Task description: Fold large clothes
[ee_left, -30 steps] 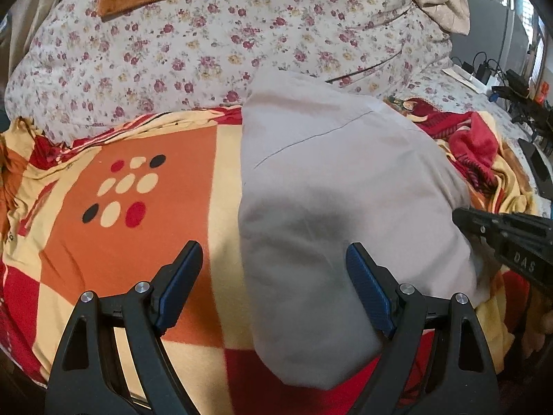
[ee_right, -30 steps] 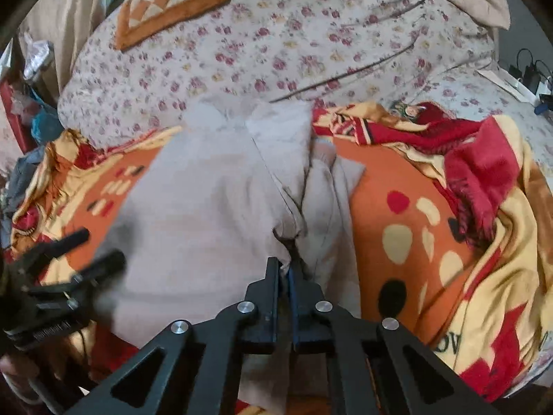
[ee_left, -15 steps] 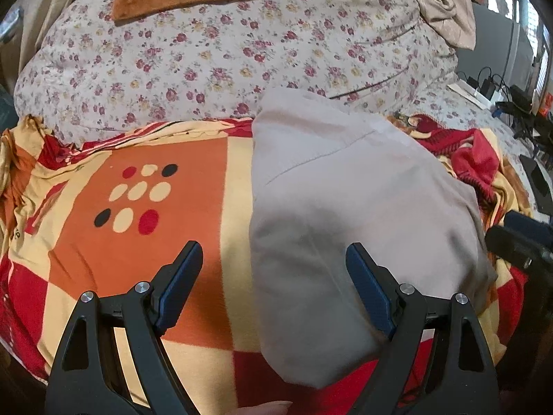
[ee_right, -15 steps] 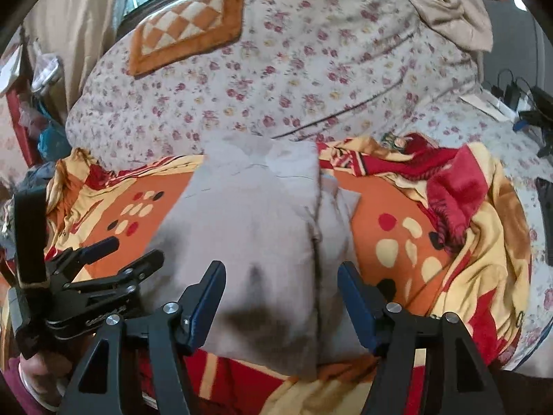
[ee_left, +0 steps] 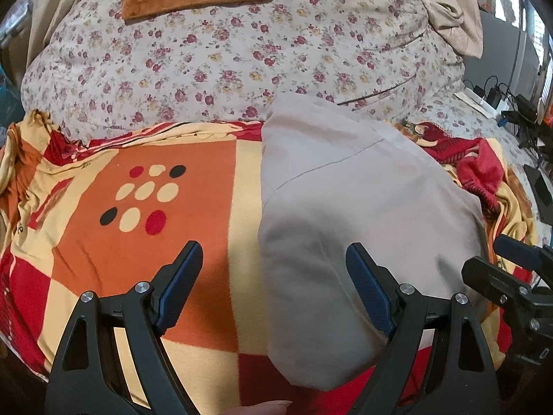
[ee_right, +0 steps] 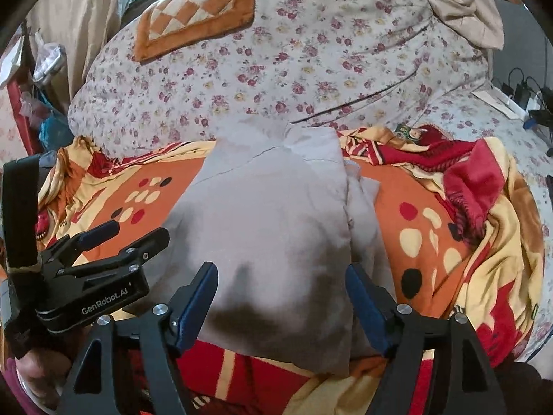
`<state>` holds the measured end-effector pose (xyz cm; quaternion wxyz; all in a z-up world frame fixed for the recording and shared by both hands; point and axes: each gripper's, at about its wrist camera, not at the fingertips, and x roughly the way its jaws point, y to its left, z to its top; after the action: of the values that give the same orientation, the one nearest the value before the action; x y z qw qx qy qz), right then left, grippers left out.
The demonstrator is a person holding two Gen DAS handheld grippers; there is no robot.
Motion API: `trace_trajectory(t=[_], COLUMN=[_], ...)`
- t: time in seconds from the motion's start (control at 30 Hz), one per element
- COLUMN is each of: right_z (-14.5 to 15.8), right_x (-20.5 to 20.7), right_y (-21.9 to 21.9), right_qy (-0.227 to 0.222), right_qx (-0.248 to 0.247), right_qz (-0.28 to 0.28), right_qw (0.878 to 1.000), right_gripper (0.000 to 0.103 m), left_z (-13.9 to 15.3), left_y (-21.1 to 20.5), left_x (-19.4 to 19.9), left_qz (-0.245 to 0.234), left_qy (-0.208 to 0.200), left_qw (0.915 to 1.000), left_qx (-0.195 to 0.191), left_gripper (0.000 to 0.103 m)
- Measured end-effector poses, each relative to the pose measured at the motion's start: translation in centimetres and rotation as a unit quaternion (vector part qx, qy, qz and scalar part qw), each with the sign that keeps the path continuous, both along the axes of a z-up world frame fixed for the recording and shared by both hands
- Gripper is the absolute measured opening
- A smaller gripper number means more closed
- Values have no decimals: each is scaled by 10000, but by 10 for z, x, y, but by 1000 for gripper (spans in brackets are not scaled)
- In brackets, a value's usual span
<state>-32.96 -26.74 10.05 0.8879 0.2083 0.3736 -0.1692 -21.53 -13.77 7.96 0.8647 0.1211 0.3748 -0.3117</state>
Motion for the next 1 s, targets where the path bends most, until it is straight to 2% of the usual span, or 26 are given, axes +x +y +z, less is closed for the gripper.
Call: trace_trajectory(t=[1.0], right_z=[-10], right_x=[3], right_y=[2], right_qy=[158], right_qx=[94], right_qz=[34], right_qw=[9998], right_gripper=[75], left_z=[-6], left_y=[-3], left_x=[1], left_qz=[-28], left_qy=[16], left_qw=[9999], left_qx=[116], left_gripper=[86])
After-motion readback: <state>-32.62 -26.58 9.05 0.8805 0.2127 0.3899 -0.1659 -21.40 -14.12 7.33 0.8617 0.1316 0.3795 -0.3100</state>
